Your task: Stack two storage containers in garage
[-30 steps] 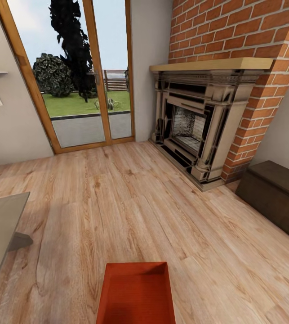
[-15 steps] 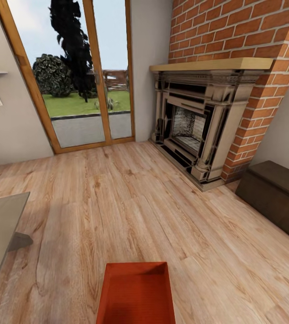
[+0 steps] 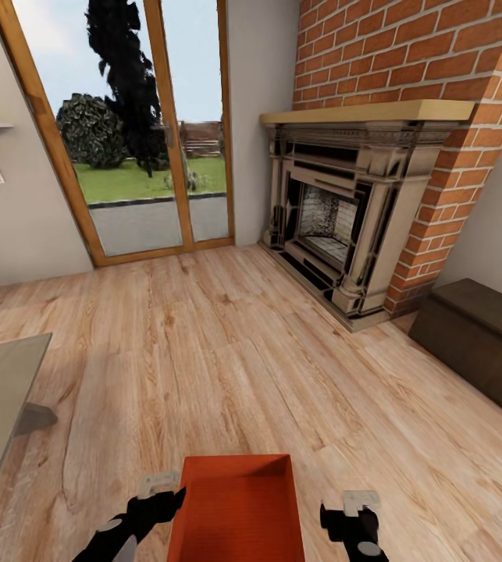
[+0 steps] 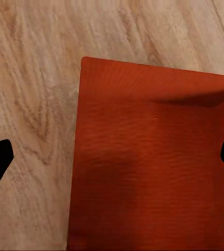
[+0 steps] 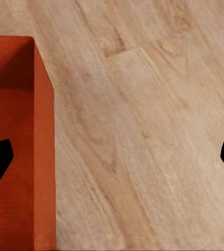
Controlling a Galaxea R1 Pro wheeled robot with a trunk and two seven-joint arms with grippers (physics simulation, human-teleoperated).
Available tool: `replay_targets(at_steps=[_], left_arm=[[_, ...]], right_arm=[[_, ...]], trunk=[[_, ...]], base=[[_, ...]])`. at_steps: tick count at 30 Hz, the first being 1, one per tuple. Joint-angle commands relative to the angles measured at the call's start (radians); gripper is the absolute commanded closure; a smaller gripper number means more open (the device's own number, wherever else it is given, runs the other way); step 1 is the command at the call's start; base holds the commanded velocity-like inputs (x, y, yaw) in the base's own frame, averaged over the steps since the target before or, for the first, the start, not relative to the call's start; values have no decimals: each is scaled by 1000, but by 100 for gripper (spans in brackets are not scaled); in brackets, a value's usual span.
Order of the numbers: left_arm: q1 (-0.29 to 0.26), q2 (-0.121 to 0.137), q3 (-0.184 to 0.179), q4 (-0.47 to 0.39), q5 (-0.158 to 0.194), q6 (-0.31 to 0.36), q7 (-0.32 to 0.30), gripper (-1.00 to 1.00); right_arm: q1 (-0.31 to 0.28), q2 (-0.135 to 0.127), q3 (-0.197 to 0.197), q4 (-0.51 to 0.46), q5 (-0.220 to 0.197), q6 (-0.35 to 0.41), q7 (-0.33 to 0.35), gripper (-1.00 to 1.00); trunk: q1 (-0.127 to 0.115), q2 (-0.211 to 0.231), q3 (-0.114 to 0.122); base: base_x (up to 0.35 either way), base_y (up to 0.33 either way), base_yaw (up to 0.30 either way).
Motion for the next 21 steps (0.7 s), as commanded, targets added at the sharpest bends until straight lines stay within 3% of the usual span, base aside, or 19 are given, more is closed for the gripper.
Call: replay_targets(at_steps=[1, 11, 17, 21], left_arm=[[0, 2, -5, -11, 9, 25, 21, -100], [0, 2, -2, -58, 9, 176, 80, -100], [0, 2, 3, -62, 9, 230, 133, -100], [0, 2, 3, -61, 9, 238, 143, -100]], right_arm=[[-9, -2, 8, -1, -11, 28, -7, -100], [-54, 1, 6, 0, -19, 265, -5, -100], [-59, 7, 6, 0, -21, 297, -5, -100], [-60, 30, 7, -1, -22, 301, -5, -100]], trunk=[[0, 0, -1], [0, 0, -1], [0, 0, -1], [0, 0, -1]], base=[[0, 0, 0], [0, 0, 0], [0, 0, 0], [0, 0, 0]])
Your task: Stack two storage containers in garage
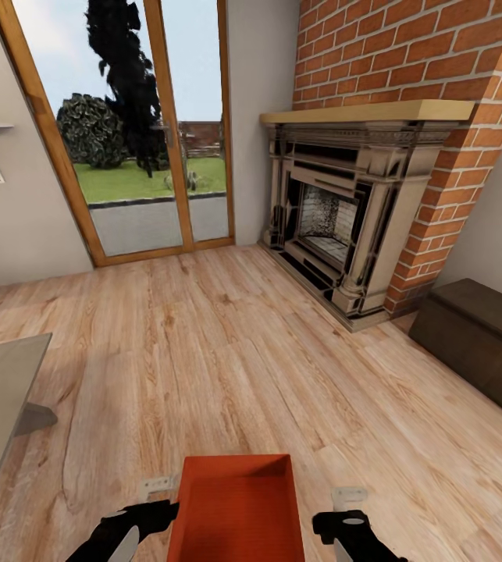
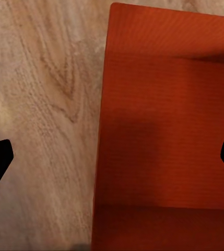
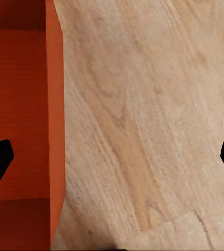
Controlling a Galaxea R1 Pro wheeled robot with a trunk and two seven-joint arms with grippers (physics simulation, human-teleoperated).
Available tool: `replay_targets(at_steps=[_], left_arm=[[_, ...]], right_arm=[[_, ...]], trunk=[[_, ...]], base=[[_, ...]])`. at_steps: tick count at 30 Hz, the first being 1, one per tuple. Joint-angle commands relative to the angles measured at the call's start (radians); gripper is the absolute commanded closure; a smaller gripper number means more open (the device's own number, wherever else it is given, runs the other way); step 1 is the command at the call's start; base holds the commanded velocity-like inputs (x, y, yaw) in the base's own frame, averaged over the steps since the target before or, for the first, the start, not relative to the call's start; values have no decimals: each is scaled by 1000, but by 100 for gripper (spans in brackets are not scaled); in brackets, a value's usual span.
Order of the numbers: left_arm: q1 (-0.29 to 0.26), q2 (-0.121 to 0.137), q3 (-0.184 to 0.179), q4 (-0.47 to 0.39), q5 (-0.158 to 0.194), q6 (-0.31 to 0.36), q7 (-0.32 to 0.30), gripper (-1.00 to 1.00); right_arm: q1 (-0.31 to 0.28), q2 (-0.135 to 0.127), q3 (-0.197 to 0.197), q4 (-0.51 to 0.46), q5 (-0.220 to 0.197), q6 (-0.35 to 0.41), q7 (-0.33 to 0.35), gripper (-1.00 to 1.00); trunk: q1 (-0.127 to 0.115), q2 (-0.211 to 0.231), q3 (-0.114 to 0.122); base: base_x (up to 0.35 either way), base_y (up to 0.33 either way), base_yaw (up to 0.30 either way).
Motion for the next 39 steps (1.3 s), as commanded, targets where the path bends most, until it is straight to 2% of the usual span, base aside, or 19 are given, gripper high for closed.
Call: replay_targets(at_steps=[1, 9, 15, 30, 32, 33, 36, 39], left_arm=[[-1, 1, -6, -2, 11, 4, 12, -100], [-1, 1, -6, -5, 11, 5, 14, -100], [-1, 1, -6, -5, 11, 5, 15, -100], [-1, -2, -9, -4, 8, 6, 16, -100], [-1, -2, -10, -10, -12, 6, 17, -100], [-1, -4, -10, -19, -77, 6, 28, -100], [-1, -4, -11, -26, -143, 5, 66, -100], [-1, -5, -11, -30, -153, 3, 73, -100]], right_arm=[[-1, 5, 8, -2, -10, 4, -9, -100], [-1, 16, 9, -3, -10, 4, -10, -100], [-1, 38, 11, -5, -10, 4, -9, -100], [-1, 42, 11, 2, -9, 14, -10, -100], [-1, 42, 11, 1, -9, 14, -10, -100], [-1, 42, 11, 1, -8, 14, -10, -100], [-1, 42, 11, 1, -8, 12, -10, -100], [-1, 42, 11, 1, -8, 12, -10, -100]], trunk=[[0, 0, -1], [0, 0, -1], [0, 0, -1], [0, 0, -1], [0, 0, -1], [0, 0, -1], [0, 0, -1], [0, 0, -1]], base=[[0, 0, 0], [0, 0, 0], [0, 0, 0], [0, 0, 0], [0, 0, 0], [0, 0, 0], [0, 0, 0], [0, 0, 0]])
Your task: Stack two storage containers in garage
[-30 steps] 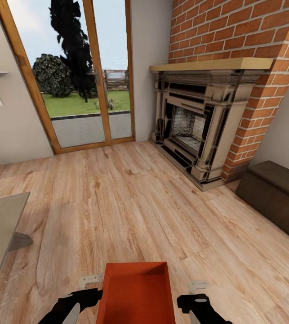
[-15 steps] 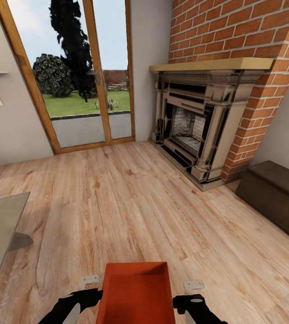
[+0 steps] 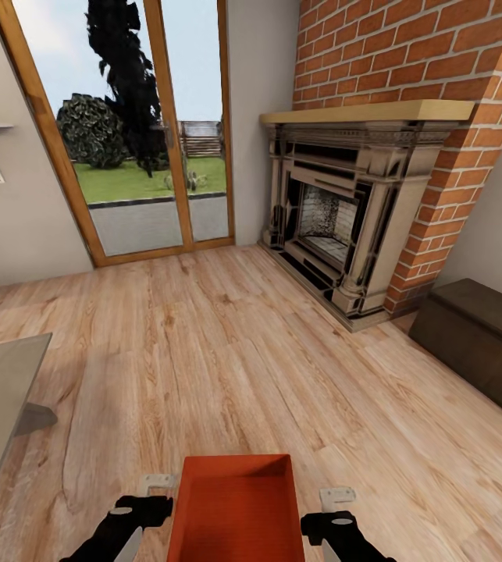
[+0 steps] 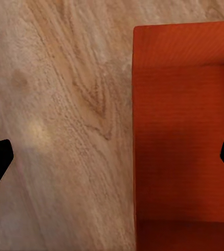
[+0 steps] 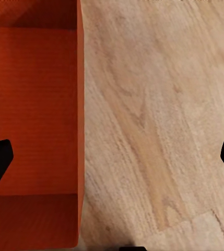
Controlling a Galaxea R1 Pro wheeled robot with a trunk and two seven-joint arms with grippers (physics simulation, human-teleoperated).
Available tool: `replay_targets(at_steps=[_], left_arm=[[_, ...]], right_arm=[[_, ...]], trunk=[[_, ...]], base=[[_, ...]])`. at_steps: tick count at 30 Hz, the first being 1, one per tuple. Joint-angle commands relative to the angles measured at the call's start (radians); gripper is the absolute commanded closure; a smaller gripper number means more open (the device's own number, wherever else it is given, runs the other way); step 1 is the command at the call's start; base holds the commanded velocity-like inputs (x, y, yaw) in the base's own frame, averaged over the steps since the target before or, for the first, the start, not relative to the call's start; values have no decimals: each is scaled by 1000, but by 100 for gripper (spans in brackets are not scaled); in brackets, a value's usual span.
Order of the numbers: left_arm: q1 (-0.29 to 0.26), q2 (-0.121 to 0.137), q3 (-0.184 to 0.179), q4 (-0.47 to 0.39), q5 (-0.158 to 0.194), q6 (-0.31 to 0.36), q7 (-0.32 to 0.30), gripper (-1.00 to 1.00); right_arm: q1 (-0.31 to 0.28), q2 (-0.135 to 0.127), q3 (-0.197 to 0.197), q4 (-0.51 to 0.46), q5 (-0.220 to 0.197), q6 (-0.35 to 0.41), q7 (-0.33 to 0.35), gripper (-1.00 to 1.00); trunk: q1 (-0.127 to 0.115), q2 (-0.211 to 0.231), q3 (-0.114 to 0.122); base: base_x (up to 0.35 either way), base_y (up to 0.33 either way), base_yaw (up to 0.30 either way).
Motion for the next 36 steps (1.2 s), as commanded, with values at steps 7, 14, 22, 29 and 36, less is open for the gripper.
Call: replay_targets(at_steps=[7, 14, 22, 29, 36], left_arm=[[-1, -10, -8, -1, 6, 2, 11, -100], [-1, -33, -10, 0, 8, 1, 4, -100], [-1, -46, -4, 11, 10, -1, -16, -100], [-1, -47, -2, 14, 9, -1, -27, -100], [-1, -47, -1, 10, 8, -1, -27, -100]], right_arm=[[-1, -1, 8, -2, -10, 3, -9, -100], [-1, -1, 8, -2, -10, 3, -9, -100], [-1, -2, 8, -2, -10, 2, -9, -100], [-1, -2, 8, -4, -9, 2, -10, -100], [-1, -2, 8, -6, -8, 3, -11, -100]], trunk=[[0, 0, -1], [0, 0, -1], [0, 0, -1], [0, 0, -1], [0, 0, -1]], base=[[0, 0, 0], [0, 0, 0], [0, 0, 0], [0, 0, 0], [0, 0, 0]])
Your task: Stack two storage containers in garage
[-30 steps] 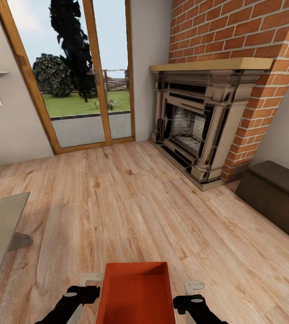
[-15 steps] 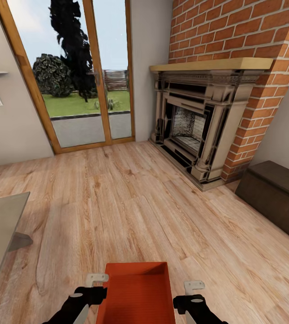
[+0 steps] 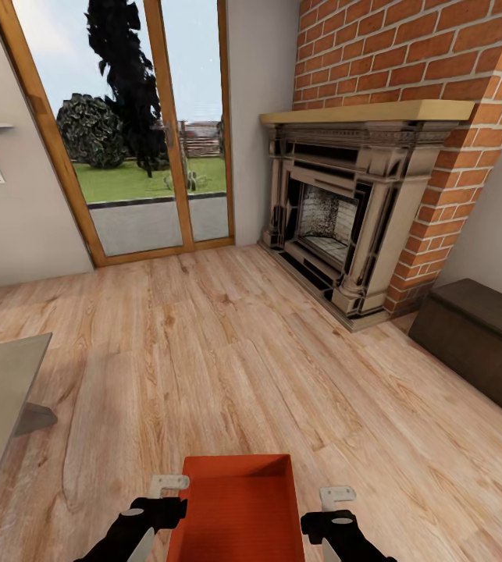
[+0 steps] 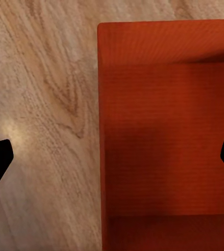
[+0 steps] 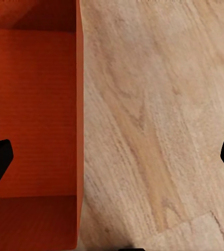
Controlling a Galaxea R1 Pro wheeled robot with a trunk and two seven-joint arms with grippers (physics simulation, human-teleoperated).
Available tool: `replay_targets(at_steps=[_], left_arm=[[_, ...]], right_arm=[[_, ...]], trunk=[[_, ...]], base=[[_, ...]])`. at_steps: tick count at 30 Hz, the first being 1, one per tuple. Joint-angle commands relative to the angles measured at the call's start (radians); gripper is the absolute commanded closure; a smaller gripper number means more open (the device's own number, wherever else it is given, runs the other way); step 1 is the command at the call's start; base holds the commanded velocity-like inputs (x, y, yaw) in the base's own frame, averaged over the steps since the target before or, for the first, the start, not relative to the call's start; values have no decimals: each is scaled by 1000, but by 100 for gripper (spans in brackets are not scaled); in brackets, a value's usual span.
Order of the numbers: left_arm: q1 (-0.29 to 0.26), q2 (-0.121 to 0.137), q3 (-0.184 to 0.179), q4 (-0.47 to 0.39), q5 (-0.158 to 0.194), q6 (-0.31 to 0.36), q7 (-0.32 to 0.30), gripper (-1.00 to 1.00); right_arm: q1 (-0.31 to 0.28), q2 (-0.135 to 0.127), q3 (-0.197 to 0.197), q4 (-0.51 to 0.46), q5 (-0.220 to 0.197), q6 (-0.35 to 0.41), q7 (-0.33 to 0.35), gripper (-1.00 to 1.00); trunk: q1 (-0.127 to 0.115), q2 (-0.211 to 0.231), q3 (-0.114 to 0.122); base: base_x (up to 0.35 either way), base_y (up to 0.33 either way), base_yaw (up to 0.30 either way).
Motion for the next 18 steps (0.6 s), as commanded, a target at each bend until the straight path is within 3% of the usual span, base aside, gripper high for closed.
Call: replay_targets(at_steps=[1, 12, 18], left_arm=[[-1, 1, -6, -2, 10, 3, 10, -100], [-1, 1, -5, 11, 10, 11, 10, -100], [-1, 1, -4, 27, 11, 11, 10, -100]], right_arm=[[-1, -1, 8, -2, -10, 4, -9, -100], [-1, -1, 8, 0, -8, 8, -11, -100], [-1, -1, 8, 1, -8, 9, -11, -100]], trunk=[[0, 0, -1], [0, 0, -1], [23, -42, -20]], base=[[0, 0, 0], [0, 0, 0], [0, 0, 0]])
